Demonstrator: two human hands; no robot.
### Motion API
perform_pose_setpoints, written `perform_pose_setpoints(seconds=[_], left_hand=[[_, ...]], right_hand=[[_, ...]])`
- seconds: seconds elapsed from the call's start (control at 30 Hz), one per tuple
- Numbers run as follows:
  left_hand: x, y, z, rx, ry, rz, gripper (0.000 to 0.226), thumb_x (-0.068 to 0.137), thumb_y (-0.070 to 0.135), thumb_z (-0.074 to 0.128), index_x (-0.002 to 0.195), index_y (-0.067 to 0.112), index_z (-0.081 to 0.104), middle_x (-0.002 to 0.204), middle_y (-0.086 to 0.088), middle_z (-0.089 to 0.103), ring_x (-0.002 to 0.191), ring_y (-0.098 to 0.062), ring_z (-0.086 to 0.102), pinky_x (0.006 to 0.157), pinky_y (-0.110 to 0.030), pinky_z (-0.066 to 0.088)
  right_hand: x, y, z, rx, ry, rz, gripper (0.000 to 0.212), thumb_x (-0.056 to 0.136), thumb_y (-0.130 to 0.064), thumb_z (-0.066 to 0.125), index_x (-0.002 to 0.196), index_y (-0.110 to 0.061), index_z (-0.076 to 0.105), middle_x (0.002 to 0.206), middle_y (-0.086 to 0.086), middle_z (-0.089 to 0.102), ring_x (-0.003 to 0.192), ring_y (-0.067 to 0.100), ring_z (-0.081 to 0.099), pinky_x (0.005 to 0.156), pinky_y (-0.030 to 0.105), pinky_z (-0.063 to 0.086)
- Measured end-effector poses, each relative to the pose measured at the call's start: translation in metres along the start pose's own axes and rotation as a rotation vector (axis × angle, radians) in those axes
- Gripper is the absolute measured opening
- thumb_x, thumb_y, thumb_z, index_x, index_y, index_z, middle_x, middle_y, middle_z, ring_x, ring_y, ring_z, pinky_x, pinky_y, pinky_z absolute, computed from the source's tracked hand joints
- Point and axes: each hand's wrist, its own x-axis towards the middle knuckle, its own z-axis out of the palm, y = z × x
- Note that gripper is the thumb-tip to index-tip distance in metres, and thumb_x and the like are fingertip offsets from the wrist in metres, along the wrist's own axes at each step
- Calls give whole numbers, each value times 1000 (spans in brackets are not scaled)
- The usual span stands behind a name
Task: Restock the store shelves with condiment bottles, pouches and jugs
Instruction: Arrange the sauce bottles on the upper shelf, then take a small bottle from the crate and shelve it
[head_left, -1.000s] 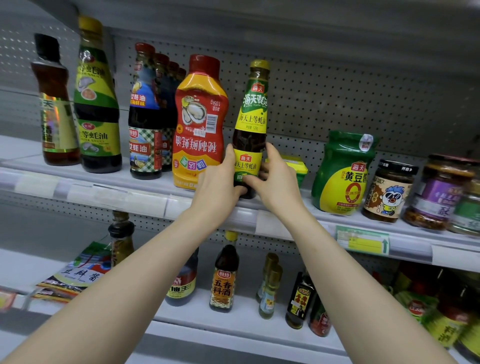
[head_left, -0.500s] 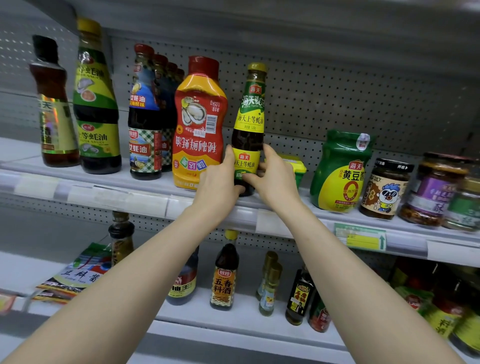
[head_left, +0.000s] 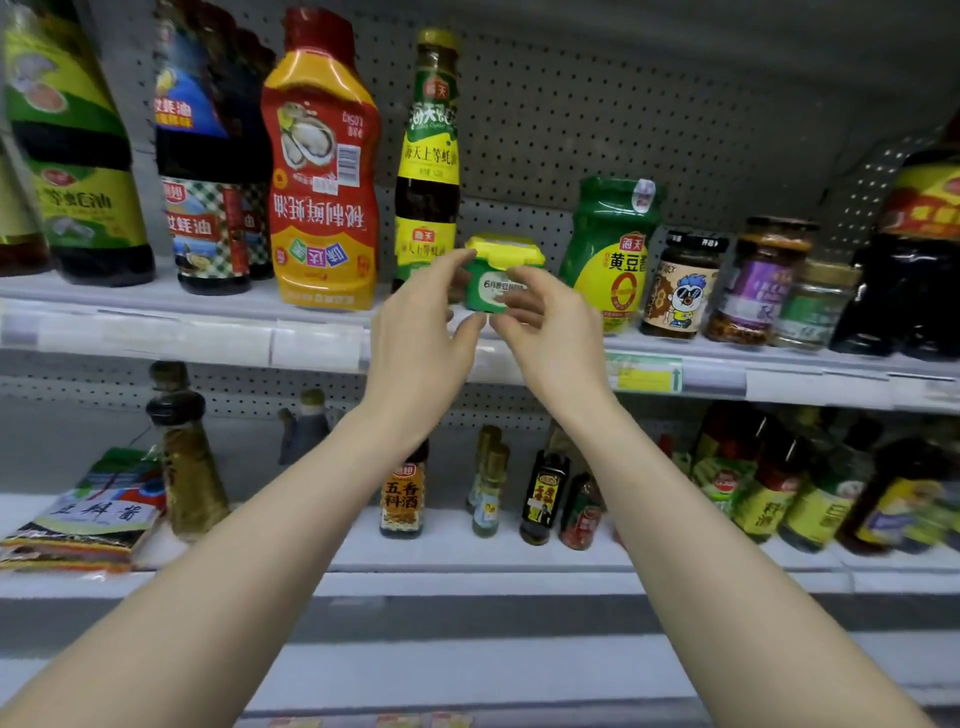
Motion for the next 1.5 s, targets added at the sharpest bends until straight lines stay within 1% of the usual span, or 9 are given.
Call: perform_pose_setpoints(seconds=[0.3,0.43,0.63,0.77,0.9,1.03,1.23,1.37,1.5], left_hand=[[-59,33,58,-108,-200,9,50,90,17,66,138,23,52,120,6,64,106,-10,63,92,-42,55],[-87,58,94,-114,-272,39,52,86,17,67,137,22,54,124,3,65,109,-15,64,94,-42,54],[-145,102,166,-165,-447,17,52,87,17,67,136,25,53,125,4,64,109,-14,64,92,-41,54],[-179,138,222,-207,-520,-12,52,86,15,69,135,24,53,122,6,64,99,-11,64,85,-40,56],[-217,169,279,-258,-620,-70,55,88,14,70,139,22,51,120,8,62,97,-10,63,85,-38,56],[-259,188,332,-254,-716,-124,55,87,18,71,138,25,50,119,6,64,99,-10,64,87,-41,55],[-332,194,391,-256,-848,-245,53,86,13,71,135,22,54,116,5,64,97,-12,64,86,-38,56],[-377,181,417,-258,-957,-328,53,85,8,72,134,19,55,114,3,65,94,-13,66,87,-36,56],[-414,160,443,-250,-1074,-369,53,85,10,73,135,18,56,114,1,66,95,-14,66,86,-35,56]], right_hand=[[-70,49,-64,-112,59,90,45,90,-10,71,133,-19,62,117,2,72,106,11,68,98,36,55],[-101,79,-97,-198,95,116,42,88,-11,73,128,-19,66,113,-2,74,104,11,69,96,38,57],[-149,141,-160,-225,87,238,39,89,-6,71,127,-15,67,115,-4,73,104,10,70,96,37,56],[-179,188,-215,-223,75,347,39,91,-7,70,128,-16,66,118,-5,72,102,10,70,95,36,56],[-213,239,-268,-239,74,445,35,92,-9,70,125,-16,68,111,-8,71,100,10,70,95,35,56],[-252,294,-306,-267,32,529,34,91,-10,72,124,-11,69,118,0,73,102,13,70,95,34,56],[-314,373,-324,-215,-50,696,32,90,-4,69,121,-12,70,115,0,74,98,15,71,93,37,56],[-358,414,-317,-192,-85,790,33,90,-8,70,122,-14,71,115,-2,74,99,14,72,94,39,56],[-399,452,-305,-184,-105,910,30,89,-7,70,119,-11,72,110,4,76,98,19,72,94,42,55]])
